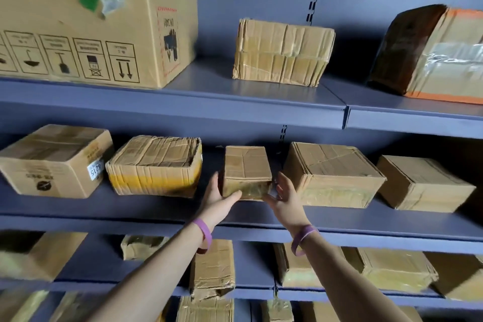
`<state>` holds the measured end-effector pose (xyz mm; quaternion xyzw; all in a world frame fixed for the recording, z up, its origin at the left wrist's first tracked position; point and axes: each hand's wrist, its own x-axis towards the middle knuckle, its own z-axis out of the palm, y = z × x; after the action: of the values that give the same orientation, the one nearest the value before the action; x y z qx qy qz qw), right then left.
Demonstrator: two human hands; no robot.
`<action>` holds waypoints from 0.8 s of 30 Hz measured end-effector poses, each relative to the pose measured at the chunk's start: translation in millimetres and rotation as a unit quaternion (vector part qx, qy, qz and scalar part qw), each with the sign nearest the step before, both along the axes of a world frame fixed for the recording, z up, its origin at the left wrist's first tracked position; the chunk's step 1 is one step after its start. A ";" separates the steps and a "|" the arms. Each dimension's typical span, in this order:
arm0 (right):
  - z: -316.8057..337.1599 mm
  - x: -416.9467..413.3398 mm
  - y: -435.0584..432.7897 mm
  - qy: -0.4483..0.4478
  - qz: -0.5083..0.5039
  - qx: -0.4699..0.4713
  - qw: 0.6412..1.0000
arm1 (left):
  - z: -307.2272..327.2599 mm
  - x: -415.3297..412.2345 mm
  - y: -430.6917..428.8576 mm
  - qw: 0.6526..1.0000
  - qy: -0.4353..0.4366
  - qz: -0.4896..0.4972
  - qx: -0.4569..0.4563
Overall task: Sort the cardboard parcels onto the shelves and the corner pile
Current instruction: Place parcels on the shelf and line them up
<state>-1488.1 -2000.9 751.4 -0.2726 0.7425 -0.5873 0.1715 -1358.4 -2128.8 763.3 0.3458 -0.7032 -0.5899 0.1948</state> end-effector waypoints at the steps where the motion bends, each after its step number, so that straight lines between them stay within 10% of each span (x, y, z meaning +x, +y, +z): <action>1: -2.2 -1.4 -1.1 -0.005 0.012 -0.003 1.000 | -2.6 -0.7 0.4 1.000 -0.008 0.005 -0.001; 24: -13.9 0.0 -14.9 -0.094 -0.006 -0.137 0.986 | -11.3 12.8 -23.5 0.955 0.213 0.079 0.190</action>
<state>-1488.2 -2015.8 737.5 -0.2329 0.6372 -0.7074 0.1984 -1345.6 -2152.3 752.0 0.2975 -0.4906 -0.7552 0.3170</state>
